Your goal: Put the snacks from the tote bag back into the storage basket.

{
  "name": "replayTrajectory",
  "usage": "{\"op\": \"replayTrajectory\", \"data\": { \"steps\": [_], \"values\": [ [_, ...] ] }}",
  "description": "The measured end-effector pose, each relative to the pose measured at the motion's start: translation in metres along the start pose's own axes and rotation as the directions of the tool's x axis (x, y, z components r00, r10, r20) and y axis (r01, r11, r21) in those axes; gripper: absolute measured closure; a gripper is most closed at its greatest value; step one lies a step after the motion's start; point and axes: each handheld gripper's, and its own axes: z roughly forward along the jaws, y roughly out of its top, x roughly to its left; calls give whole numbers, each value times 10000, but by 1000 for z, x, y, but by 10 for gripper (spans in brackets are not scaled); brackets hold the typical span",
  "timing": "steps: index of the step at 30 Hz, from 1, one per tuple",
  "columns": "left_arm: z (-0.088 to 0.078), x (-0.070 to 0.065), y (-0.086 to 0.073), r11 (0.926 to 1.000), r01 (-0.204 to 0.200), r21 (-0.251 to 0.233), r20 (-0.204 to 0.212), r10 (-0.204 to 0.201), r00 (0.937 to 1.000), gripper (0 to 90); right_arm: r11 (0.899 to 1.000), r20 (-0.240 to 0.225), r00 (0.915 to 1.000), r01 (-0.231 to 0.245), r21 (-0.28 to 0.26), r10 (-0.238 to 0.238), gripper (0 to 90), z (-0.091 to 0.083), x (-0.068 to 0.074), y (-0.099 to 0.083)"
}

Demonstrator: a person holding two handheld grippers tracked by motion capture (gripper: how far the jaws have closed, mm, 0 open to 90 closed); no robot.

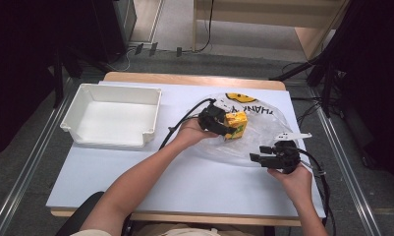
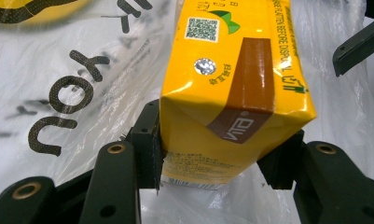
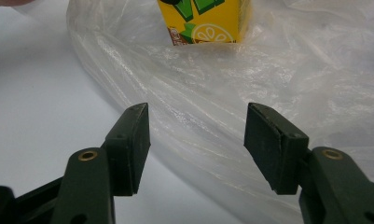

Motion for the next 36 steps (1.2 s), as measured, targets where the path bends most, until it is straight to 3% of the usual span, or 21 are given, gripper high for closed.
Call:
{"op": "replayTrajectory", "data": {
  "steps": [5, 17, 25, 36],
  "values": [
    [-2, 1, 1, 9998, 194, 68, 56, -195, 9998, 516, 10000, -26, 10000, -26, -52, 26, 418, 0, -1, 0],
    [-3, -2, 3, 9996, 214, 166, 23, -214, 9998, 521, 10000, -42, 10000, -35, -30, 35, 418, 0, -1, 0],
    [-6, -1, 5, 9980, 522, 354, 106, -526, 9986, 522, 9999, -72, 10000, -62, -90, 61, 417, 0, -1, 0],
    [-21, -3, 11, 9975, 669, 219, 215, -674, 9975, 522, 9995, -212, 9995, -217, -242, 212, 403, -2, 0, 1]
  ]
}}
